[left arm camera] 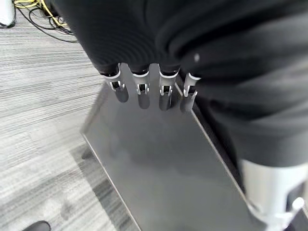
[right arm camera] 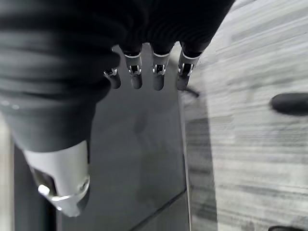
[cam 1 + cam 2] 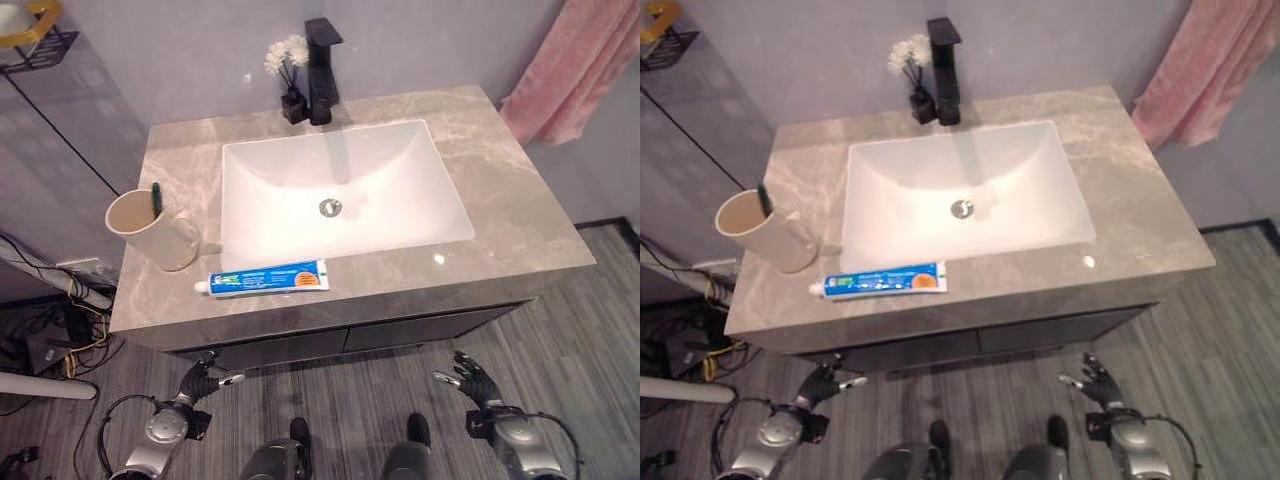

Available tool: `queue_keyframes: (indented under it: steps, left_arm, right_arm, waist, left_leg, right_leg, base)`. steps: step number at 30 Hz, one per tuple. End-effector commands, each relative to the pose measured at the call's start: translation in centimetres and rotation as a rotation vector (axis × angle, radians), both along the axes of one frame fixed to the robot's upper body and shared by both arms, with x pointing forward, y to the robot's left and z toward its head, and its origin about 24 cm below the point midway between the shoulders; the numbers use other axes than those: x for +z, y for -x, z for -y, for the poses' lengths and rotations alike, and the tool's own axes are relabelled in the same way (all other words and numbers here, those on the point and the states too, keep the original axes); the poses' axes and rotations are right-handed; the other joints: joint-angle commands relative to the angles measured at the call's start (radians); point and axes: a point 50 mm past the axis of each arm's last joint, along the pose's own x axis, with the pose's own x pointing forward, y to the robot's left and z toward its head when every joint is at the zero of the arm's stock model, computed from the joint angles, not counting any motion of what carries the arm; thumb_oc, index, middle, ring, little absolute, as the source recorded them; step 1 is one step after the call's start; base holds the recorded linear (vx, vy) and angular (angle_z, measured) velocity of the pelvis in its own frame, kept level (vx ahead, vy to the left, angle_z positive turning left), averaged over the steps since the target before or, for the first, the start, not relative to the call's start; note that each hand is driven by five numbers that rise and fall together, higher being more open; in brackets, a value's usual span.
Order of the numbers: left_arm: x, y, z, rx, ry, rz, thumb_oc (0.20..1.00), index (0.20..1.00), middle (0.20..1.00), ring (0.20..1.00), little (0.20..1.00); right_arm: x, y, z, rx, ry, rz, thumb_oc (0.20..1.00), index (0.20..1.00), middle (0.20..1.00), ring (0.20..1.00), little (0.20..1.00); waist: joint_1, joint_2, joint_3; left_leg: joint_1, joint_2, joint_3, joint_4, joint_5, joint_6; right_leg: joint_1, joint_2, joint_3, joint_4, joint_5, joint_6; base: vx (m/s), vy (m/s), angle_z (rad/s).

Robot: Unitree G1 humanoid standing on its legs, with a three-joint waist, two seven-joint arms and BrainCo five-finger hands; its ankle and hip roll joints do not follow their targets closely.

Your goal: Put brush and paste in cup on sink, flatten towel.

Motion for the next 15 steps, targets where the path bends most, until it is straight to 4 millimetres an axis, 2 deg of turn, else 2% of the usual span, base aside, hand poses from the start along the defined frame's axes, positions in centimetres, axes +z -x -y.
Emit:
queue_keyframes:
  steps: [1, 2, 4, 7, 10, 15]
  left_arm:
    - [1.3, -0.4, -0.4, -0.001, 0.012, 0.082, 1.000, 1.000, 1.000, 1.000, 1.000]
    - [1.1, -0.2, -0.2, -0.011, 0.016, 0.072, 1.000, 1.000, 1.000, 1.000, 1.000]
    - [1.0, 0.0, 0.0, -0.029, 0.012, 0.064, 1.000, 1.000, 1.000, 1.000, 1.000]
    - [0.7, 0.1, 0.5, -0.064, -0.003, 0.048, 1.000, 1.000, 1.000, 1.000, 1.000]
    - [0.6, 0.5, 0.5, -0.068, 0.004, 0.040, 1.000, 1.000, 1.000, 1.000, 1.000]
    - [1.4, 0.7, 0.4, -0.226, -0.086, 0.024, 1.000, 1.000, 1.000, 1.000, 1.000]
  right_arm:
    - [1.1, -0.9, 0.5, 0.055, 0.032, 0.054, 1.000, 1.000, 1.000, 1.000, 1.000]
    - [1.1, -0.8, 0.4, 0.071, 0.039, 0.052, 1.000, 1.000, 1.000, 1.000, 1.000]
    - [1.0, -0.6, 0.3, 0.096, 0.059, 0.043, 1.000, 1.000, 1.000, 1.000, 1.000]
    - [0.9, -0.5, 0.7, 0.098, 0.072, 0.028, 1.000, 1.000, 1.000, 1.000, 1.000]
    - [0.9, -0.3, 1.1, 0.096, 0.087, 0.018, 1.000, 1.000, 1.000, 1.000, 1.000]
    - [0.7, 0.4, 2.0, 0.082, 0.100, -0.008, 1.000, 1.000, 1.000, 1.000, 1.000]
  waist:
    - [0.002, 0.006, -0.018]
    - [0.003, 0.001, -0.023]
    - [0.017, -0.010, -0.017]
    - [0.017, -0.013, -0.022]
    - [0.022, -0.015, -0.030]
    - [0.019, -0.014, -0.037]
  left_leg:
    - [0.029, 0.038, -0.080, -0.082, 0.063, -0.055]
    - [0.039, 0.031, -0.084, -0.097, 0.069, -0.052]
    - [0.049, 0.022, -0.087, -0.094, 0.070, -0.055]
    - [0.067, 0.022, -0.097, -0.115, 0.078, -0.066]
    - [0.084, 0.029, -0.094, -0.130, 0.083, -0.070]
    - [0.092, 0.040, -0.118, -0.153, 0.101, -0.081]
  right_leg:
    - [0.035, 0.185, 0.080, -0.003, -0.105, 0.058]
    - [0.034, 0.225, 0.076, -0.006, -0.121, 0.043]
    - [0.052, 0.215, 0.021, -0.026, -0.112, 0.043]
    - [0.081, 0.248, 0.051, -0.073, -0.115, 0.038]
    - [0.098, 0.247, 0.037, -0.086, -0.114, 0.035]
    - [0.108, 0.254, 0.016, -0.097, -0.128, 0.022]
  base:
    - [0.09, 0.160, 0.08]
    - [0.04, 0.005, 0.14]
    - [0.01, -0.032, 0.22]
    - [0.03, -0.046, 0.22]
    - [0.06, -0.075, 0.10]
    - [0.00, -0.092, 0.15]
